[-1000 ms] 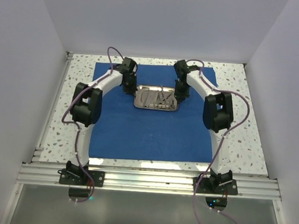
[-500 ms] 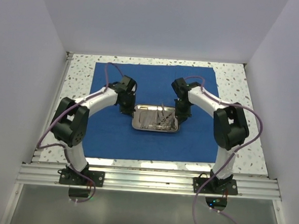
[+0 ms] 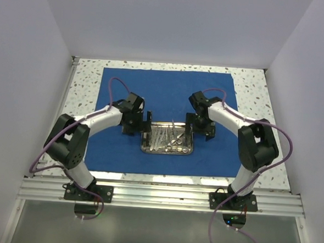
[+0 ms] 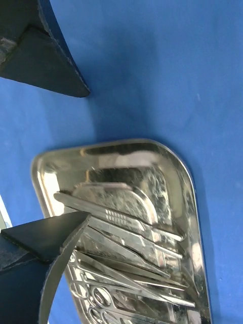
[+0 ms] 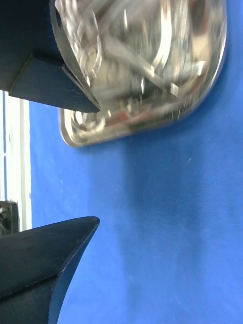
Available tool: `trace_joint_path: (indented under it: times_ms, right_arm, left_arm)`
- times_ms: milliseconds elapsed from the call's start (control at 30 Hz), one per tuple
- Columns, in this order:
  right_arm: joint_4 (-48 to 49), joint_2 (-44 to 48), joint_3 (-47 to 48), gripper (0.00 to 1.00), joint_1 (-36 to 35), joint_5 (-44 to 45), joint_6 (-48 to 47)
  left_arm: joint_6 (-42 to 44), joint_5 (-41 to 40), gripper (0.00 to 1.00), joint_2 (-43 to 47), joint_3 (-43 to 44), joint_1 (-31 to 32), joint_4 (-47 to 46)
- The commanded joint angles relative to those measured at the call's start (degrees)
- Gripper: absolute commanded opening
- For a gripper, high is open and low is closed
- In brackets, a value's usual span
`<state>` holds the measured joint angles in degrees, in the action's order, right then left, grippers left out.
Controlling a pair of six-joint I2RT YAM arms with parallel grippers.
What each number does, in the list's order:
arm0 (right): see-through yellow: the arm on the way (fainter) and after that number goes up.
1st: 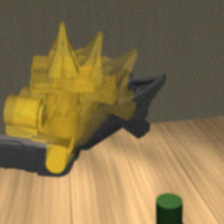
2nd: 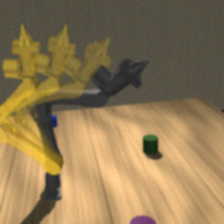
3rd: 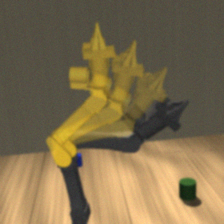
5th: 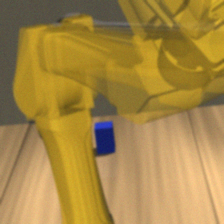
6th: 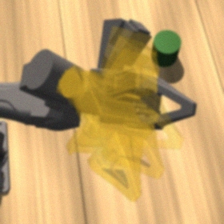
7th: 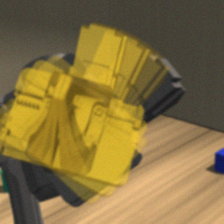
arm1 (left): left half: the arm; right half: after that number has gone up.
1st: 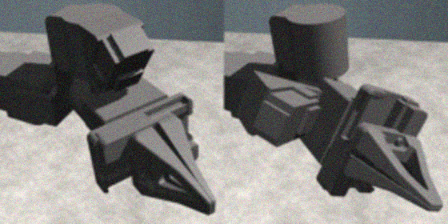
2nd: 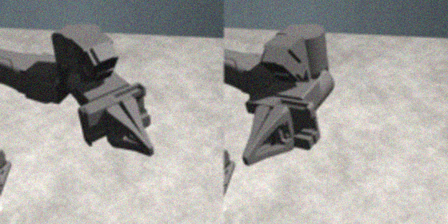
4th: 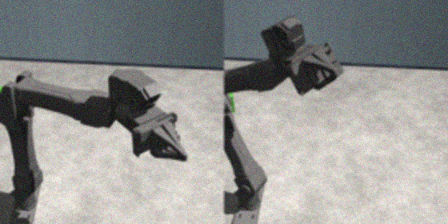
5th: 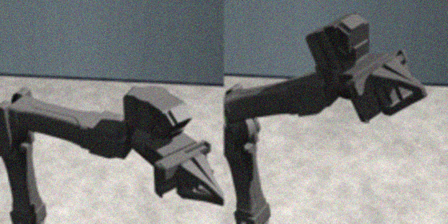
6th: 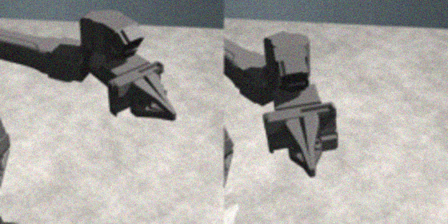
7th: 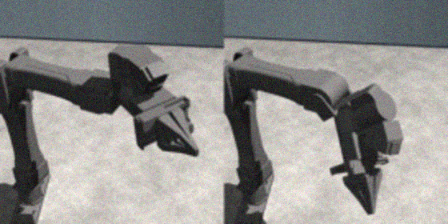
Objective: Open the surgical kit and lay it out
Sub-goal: Move the container from the surgical kit, then pick up the medical item from the container.
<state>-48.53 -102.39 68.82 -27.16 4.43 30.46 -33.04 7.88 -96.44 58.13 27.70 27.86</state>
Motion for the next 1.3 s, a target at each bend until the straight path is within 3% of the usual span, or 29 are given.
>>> trace_joint_path:
  times_ms: [0,167,233,300,367,400,433,467,533,800,1267]
  right_arm:
    - [-3.93,5.52,8.32,0.88,0.0,2.78,-1.01]
    - [-6.57,7.21,16.51,0.85,-1.14,-0.99,-1.37]
    - [-5.18,7.12,18.54,0.77,-3.24,-4.24,-1.98]
    - [-2.19,6.59,18.72,0.73,-5.0,-4.16,-3.12]
    - [-1.13,5.19,18.63,0.53,-6.24,-4.25,-3.21]
    - [-1.12,3.18,18.9,0.46,-6.42,-4.25,-3.21]
    - [-1.39,2.12,19.25,0.35,-6.77,-4.25,-3.21]
    - [-1.56,0.19,19.68,0.34,-6.68,-4.25,-3.3]
    - [-1.48,-1.31,19.95,0.31,-6.94,-3.99,-3.39]
    - [-2.0,-8.79,24.43,0.3,-7.82,-2.93,-5.41]
    - [0.28,-12.39,22.77,0.31,-9.93,-1.97,-5.15]
  left_arm:
    - [0.87,-5.06,1.0,4.76,1.54,-0.72,3.6]
    - [-0.27,-7.69,1.0,14.58,6.11,-0.72,7.73]
    - [-0.97,-10.07,1.0,19.86,4.99,-0.72,3.29]
    - [-1.5,-9.55,1.0,27.08,-1.68,-1.33,-2.6]
    - [-0.8,-1.41,0.97,29.29,-7.47,-2.73,-10.88]
    - [-0.8,0.97,0.88,28.51,-7.5,-3.44,-11.24]
    - [-0.98,2.3,0.86,27.55,-6.81,-3.45,-9.24]
    - [-0.8,2.4,0.81,25.62,-4.8,-3.18,-7.48]
    - [0.07,0.05,0.79,25.6,-3.9,-3.18,-5.54]
    - [1.13,-2.61,0.75,28.85,-2.76,-3.18,-2.9]
    - [2.19,-6.21,0.74,32.37,-2.67,-3.18,-0.61]
